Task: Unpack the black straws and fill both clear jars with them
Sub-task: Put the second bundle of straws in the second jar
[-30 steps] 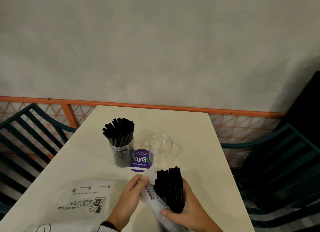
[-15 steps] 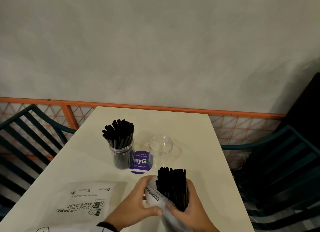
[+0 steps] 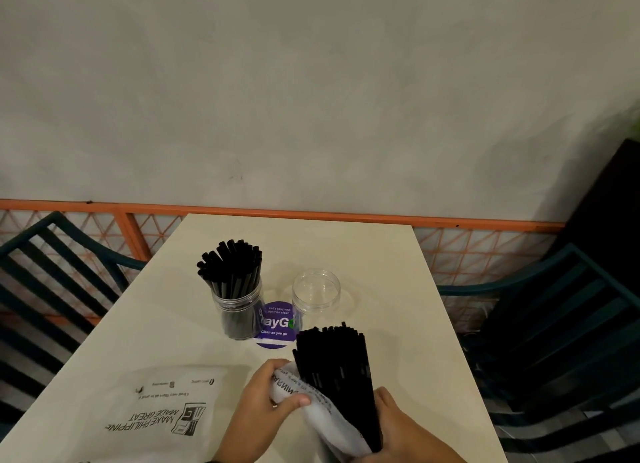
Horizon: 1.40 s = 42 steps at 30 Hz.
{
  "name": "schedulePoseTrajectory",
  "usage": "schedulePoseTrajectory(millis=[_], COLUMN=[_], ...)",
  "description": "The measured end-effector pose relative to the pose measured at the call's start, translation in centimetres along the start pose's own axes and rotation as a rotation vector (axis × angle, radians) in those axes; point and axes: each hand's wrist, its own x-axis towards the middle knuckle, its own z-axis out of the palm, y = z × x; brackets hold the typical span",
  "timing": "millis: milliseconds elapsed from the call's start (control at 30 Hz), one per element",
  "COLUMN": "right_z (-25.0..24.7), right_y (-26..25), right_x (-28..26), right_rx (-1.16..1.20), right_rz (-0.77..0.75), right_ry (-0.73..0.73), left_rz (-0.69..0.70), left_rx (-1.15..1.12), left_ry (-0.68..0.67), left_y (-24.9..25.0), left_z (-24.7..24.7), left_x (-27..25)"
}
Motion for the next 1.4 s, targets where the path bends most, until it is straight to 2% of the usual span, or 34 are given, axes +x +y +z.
schedulePoseTrajectory(millis=[300,400,567,800,900,1033,1133,1167,1267,1333,1400], right_z=[-1.5,-2.3,-2.3,-2.0,-1.4,-0.3,0.7,1.1,2.0,2.2,2.5], right_y=[-0.3,-0.7,-0.2,-0.6,-0.7,-1.3,-1.3,-1.3,-2.1,-2.3,-2.3], right_x=[-2.1,-2.8,-2.6,-1.5,-1.1,-0.9,-0.6,-0.5,-0.4,-0.4,0.0], right_rx=[-0.048,-0.017,0.165,-0.058,-0.111,0.033,0.099,0.161,0.428,0.538,0.562], right_rz=[-0.097,-0.104,-0.144,-0.033,-0.016,0.03,0.003,0.01,-0.005,0.014,0.046], right_ry=[0.109,0.102,0.19,0.18,0.242,0.429,0.666,0.693,0.6,0.528,0.579], left_rz=[-0.121,-0.082,-0.011,0.061,0.095,0.09,0.067,0.06,0.072,0.067,0.018], left_rx=[-0.015,0.014,0.025,-0.008,-0.001,-0.014,0.004,-0.009,0.002,0.014,0.001], left_ry=[0.084,0.098,0.12,0.2,0.224,0.26,0.361,0.402,0.507,0.511,0.503], left_y=[-1.2,-0.3,0.7,1.5,1.9,2.0,1.6,1.6,1.7,2.2,2.5], left_z=[-1.8,-2.3,-2.3,-1.6,-1.2,-0.1,1.1,1.3,1.6,1.6,1.8], left_x=[-0.3,-0.7,-1.1,-1.7,-2.0,-2.0,-2.2,-2.3,-2.4,-2.6,-2.9])
